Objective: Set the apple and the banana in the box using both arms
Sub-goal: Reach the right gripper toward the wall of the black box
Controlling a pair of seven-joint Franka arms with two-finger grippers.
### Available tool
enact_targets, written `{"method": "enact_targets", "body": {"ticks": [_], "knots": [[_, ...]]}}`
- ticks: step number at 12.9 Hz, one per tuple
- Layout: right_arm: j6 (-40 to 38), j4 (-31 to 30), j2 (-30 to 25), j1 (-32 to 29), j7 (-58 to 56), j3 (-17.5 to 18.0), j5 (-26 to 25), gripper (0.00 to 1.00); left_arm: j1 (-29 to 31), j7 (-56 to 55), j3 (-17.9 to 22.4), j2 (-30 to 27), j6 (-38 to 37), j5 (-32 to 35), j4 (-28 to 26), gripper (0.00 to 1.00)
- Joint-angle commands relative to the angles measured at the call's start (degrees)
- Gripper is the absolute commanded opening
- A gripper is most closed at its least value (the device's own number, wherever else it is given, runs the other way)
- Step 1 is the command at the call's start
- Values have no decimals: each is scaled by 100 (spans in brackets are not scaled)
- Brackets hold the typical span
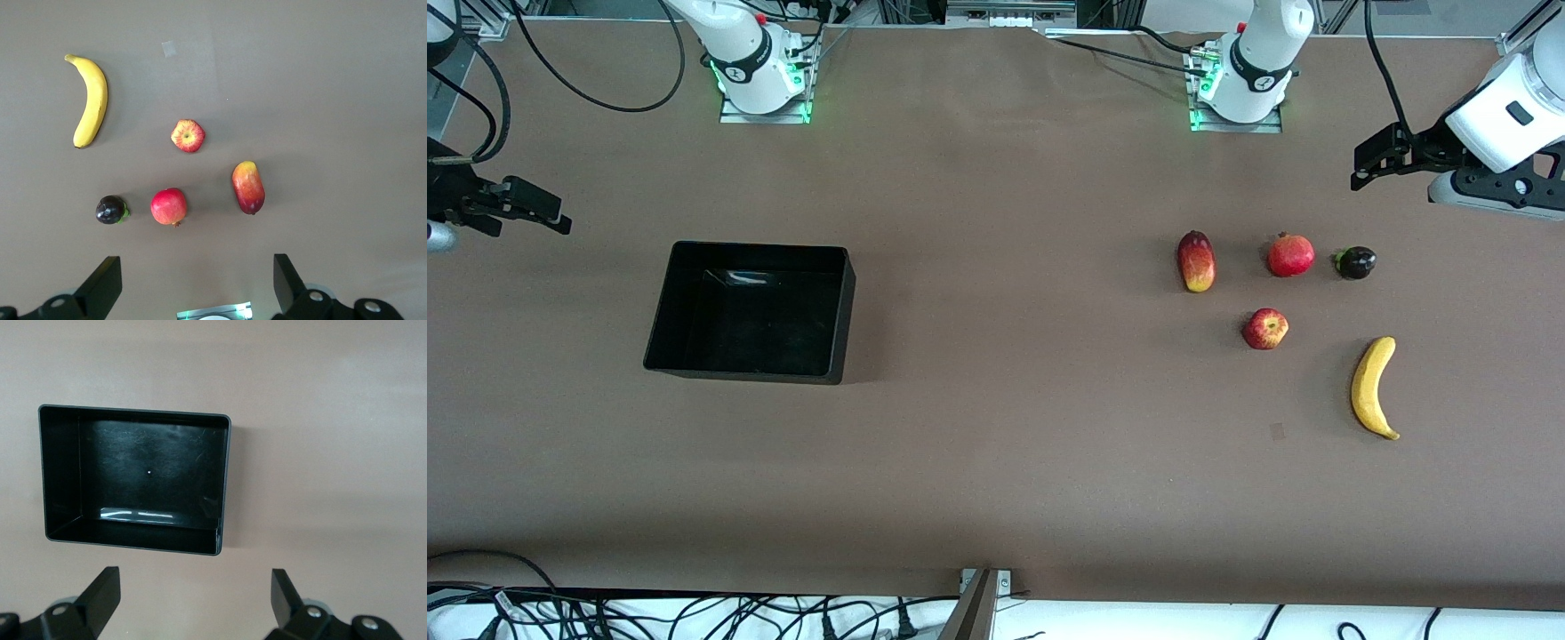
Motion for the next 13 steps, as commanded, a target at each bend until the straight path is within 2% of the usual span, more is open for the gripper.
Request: {"method": "enact_targets", "body": {"ticks": [1,7,10,11,13], "knots": [[118,-32,-19,5,63,6,61,100,16,10,3,43,-71,-2,131,100],[31,-120,-20,-12,72,-20,34,100,16,10,3,43,-71,-2,131,100],[215,-356,410,14,142,7,7,100,16,2,3,43,-71,-2,131,100],[520,-584,472,14,247,7,7,100,16,1,3,43,-71,-2,131,100],[1598,-1495,464,32,257,15,7,100,16,2,3,43,-71,-2,131,100]]}}
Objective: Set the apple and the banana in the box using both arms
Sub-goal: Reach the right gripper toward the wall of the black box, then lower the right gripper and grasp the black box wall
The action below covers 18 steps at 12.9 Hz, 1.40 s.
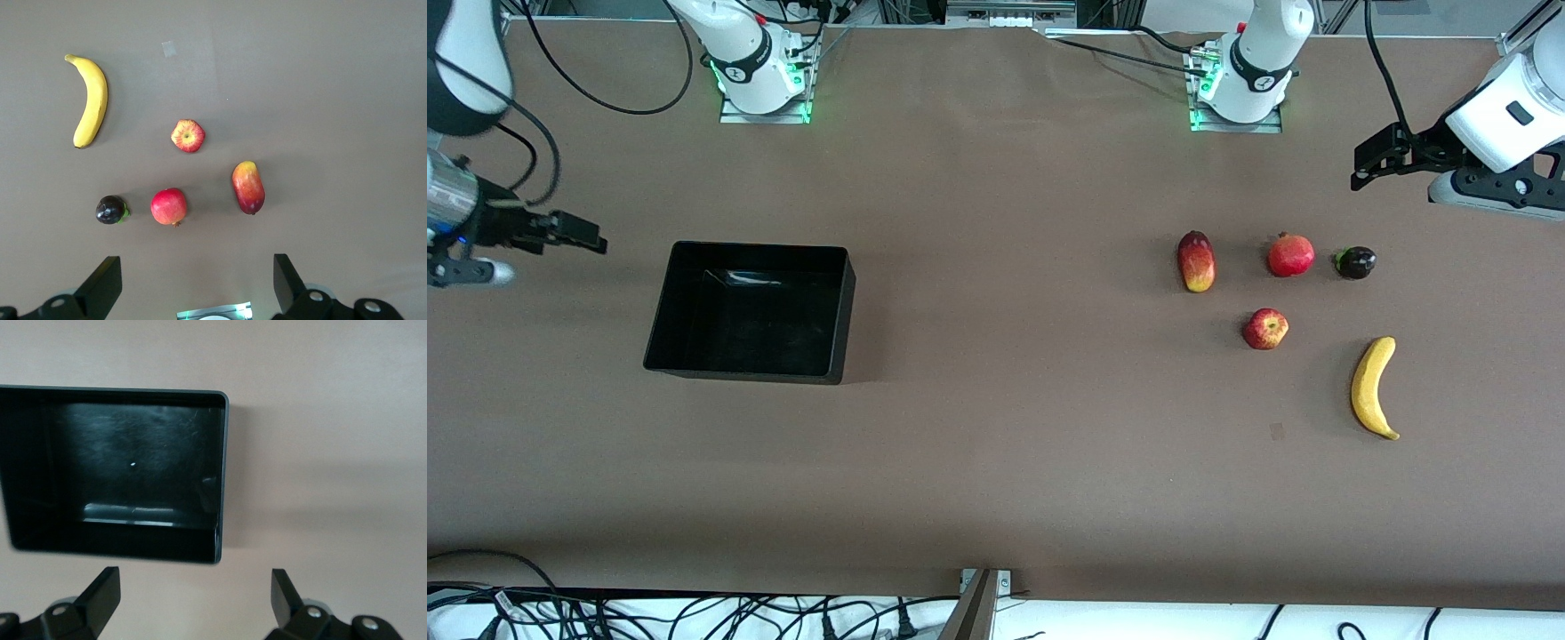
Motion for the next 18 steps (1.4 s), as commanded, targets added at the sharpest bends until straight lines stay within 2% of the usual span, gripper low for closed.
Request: {"method": "enact_targets", "body": {"ticks": [1,3,7,8,9,10,11,12,13,16,18], "knots": [[1437,-1226,-43,29,113,7,8,100,16,1,3,43,-80,-2,130,100],[2451,-1800,175,29,104,-2,-1,100,16,1,3,43,-80,-2,130,100],[3060,-1951,914,11,104,-11,-1,100,16,1,3,43,-80,-2,130,100],[3148,-1960,1045,-15,35,-46,-1,97,16,1,3,43,-80,-2,130,100],[3210,-1978,1125,-41,25,-55,-1,82,16,1,3,43,-80,-2,130,100],[3184,-2004,1161,-33,25,-55,-1,44,16,1,3,34,-71,-2,130,100],[3201,-2004,1222,-50,25,-55,8,18,16,10,3,43,-71,-11,130,100],[3158,-1995,1231,-68,86,-64,17,5,7,2,3,43,-62,-11,139,100],[3088,-1995,1240,-59,113,-64,17,0,16,1,3,43,-62,-2,139,100],[2930,-1838,1214,-7,96,-11,17,0,16,2,3,43,-62,-11,130,100],[2213,-1392,1187,11,113,102,43,0,16,1,3,43,-71,-2,130,100]]}}
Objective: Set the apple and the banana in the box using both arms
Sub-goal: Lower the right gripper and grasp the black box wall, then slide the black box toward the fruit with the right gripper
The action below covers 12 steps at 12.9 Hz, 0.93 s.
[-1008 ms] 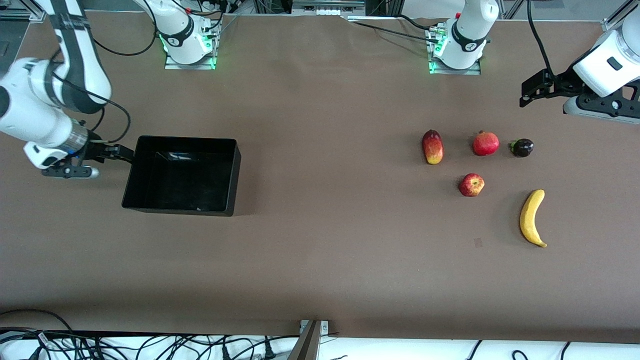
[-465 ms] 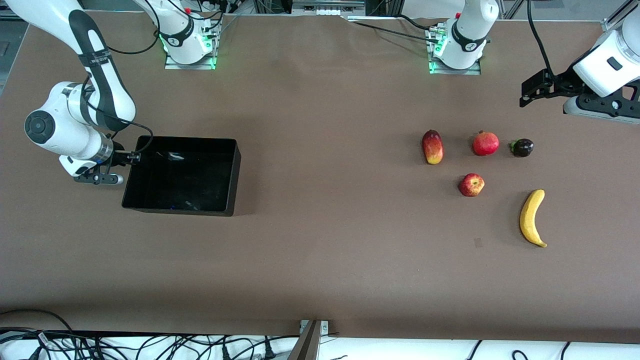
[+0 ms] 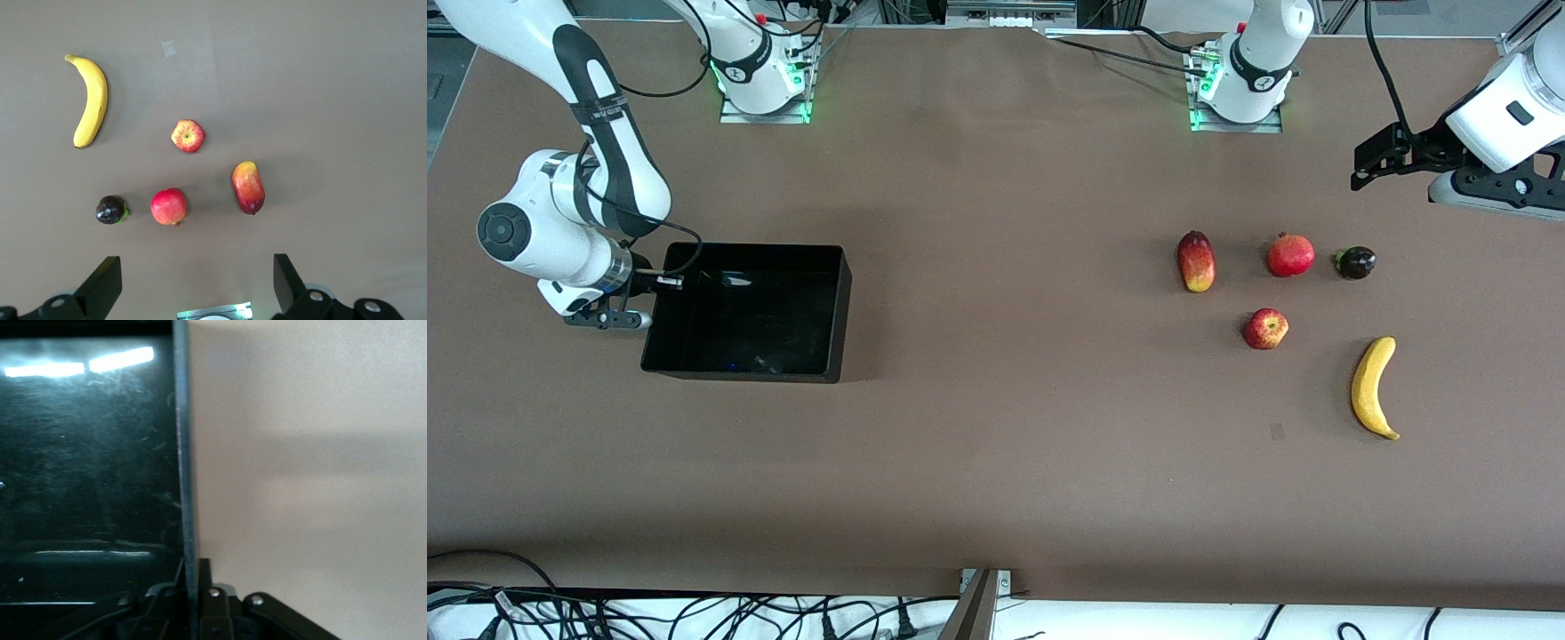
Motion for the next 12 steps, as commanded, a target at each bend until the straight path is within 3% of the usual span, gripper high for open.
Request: {"method": "enact_targets", "body": {"ticks": [1,4,9,12], "knots": [[-1209,823,-83,65,123,362,69,0,16,10,2,43,-71,-2,130,100],[-2128,1774,-30,897,937,505,105,0,16,1,2,43,-71,-2,130,100],[-2138,2994,706,3190,3888,514,403,0,7,-7,2,43,-62,-11,138,100],[-2033,3506,1374,4167,4858,497,369,0,7,10,2,43,-62,7,138,100]]}}
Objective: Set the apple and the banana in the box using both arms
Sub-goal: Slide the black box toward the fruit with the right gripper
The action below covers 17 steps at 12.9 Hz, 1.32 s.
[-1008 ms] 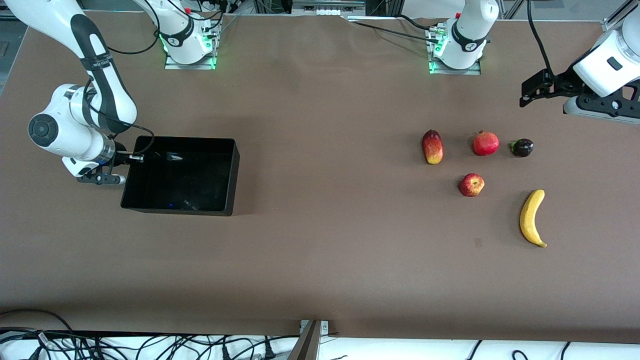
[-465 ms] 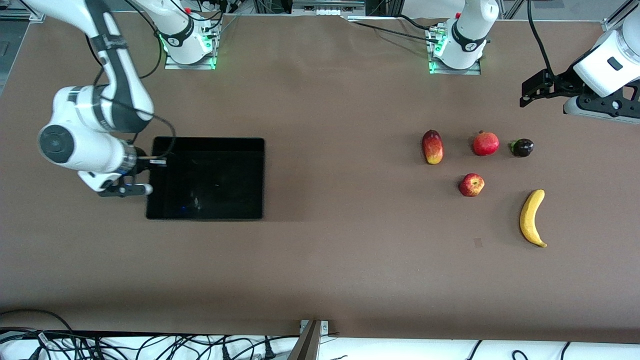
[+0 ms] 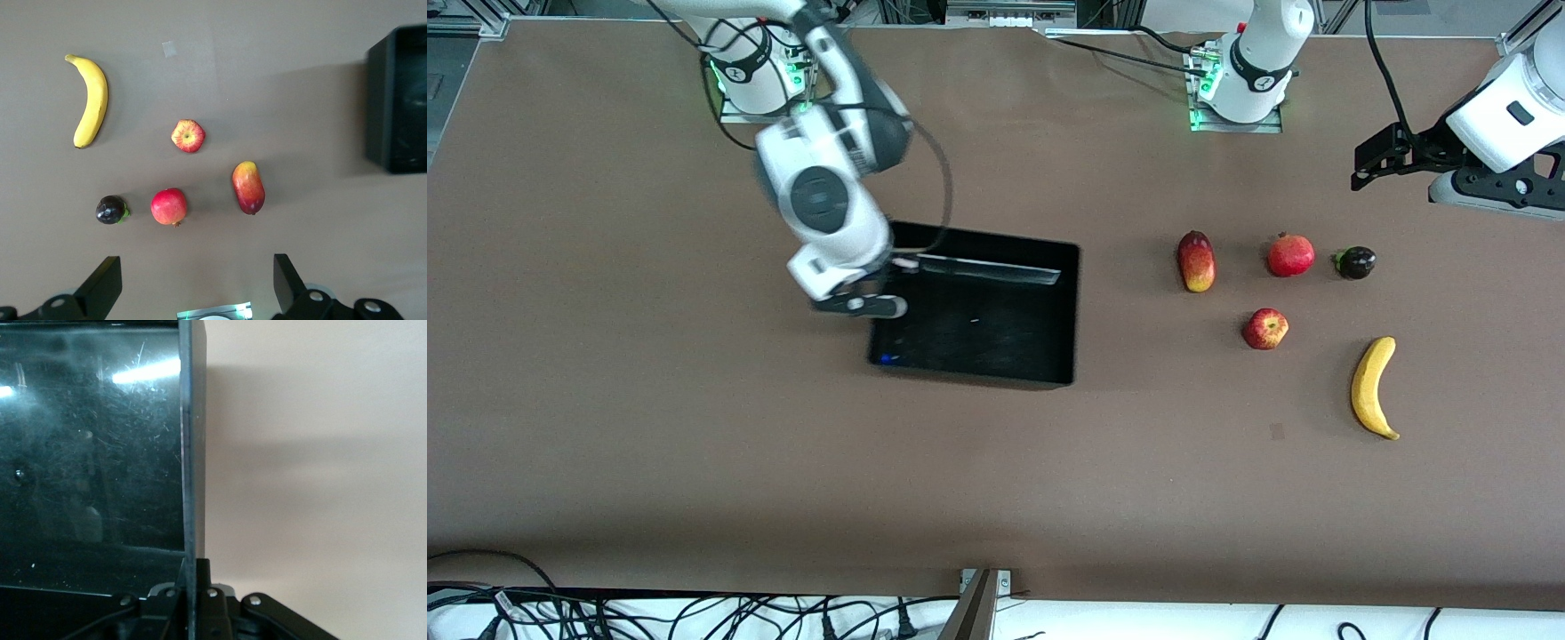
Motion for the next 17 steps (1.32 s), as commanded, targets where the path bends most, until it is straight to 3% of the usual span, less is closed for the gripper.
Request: {"method": "enact_targets", "body": {"ticks": [1,4,6,7,8,11,14,17], "knots": [[24,717,762,562,582,-116,93,0,6,10,2,43,-54,7,138,100],[857,894,1124,871,901,-116,93,0,15,45,2,43,-45,-19,138,100],[1001,894,1195,907,857,-108,67,0,6,45,-24,43,-37,42,138,100],[1001,894,1247,942,865,-108,41,82,6,45,-33,43,-45,60,138,100],[1001,903,1239,942,857,-116,-21,100,-2,28,-42,52,-37,86,138,100],[643,868,934,898,786,-204,-39,100,-11,36,-51,244,-19,95,147,100],[-350,903,196,872,629,-931,5,100,-20,11,-60,508,-10,332,243,100],[-1150,903,-342,872,-396,-1889,67,100,-81,-16,-77,868,-27,533,419,100]]}}
